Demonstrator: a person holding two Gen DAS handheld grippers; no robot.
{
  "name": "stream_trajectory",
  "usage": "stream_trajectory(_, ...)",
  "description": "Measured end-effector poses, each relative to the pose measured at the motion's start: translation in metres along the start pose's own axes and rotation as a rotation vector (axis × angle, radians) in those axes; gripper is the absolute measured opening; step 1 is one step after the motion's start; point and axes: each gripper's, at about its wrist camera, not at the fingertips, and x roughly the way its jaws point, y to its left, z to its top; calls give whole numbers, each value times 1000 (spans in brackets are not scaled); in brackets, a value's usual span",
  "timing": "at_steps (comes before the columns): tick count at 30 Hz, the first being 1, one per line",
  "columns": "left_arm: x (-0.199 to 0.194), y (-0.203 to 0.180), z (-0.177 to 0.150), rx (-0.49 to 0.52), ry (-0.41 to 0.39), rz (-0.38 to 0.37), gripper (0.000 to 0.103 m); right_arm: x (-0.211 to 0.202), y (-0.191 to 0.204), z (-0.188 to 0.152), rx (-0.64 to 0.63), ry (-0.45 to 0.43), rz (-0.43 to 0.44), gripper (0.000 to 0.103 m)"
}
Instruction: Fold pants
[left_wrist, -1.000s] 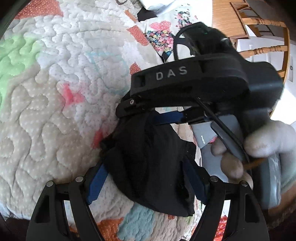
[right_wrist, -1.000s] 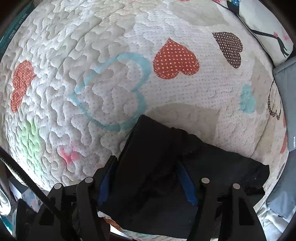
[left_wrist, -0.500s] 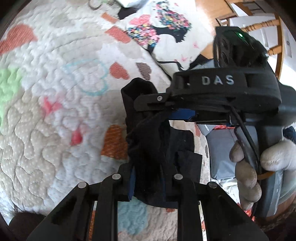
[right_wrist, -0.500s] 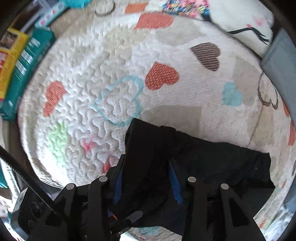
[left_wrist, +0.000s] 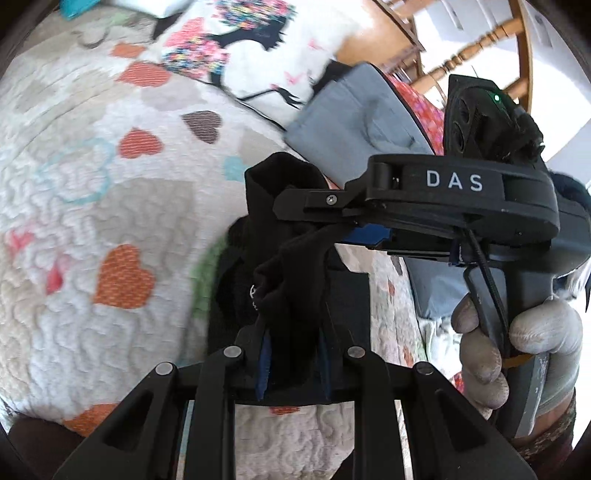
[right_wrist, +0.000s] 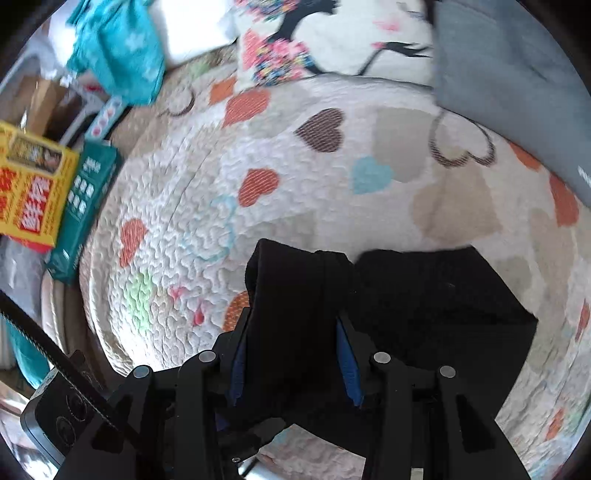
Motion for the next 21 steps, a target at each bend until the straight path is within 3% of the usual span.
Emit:
stream_trajectory(5, 26, -32, -7, 44, 48, -6, 20, -17, -39, -16, 73, -46, 39, 45)
stream_trajectory(7, 38, -43, -10, 59, 71, -3, 20, -24, -58, -24, 107, -71, 59, 37)
stream_trajectory(12, 70, -61, -17, 92, 121, 20, 20, -35, -103, -44, 181, -113, 81, 29)
stream_trajectory(21, 108, -95, -37, 140, 189, 36, 20, -41, -174, -73, 306, -165, 119, 24)
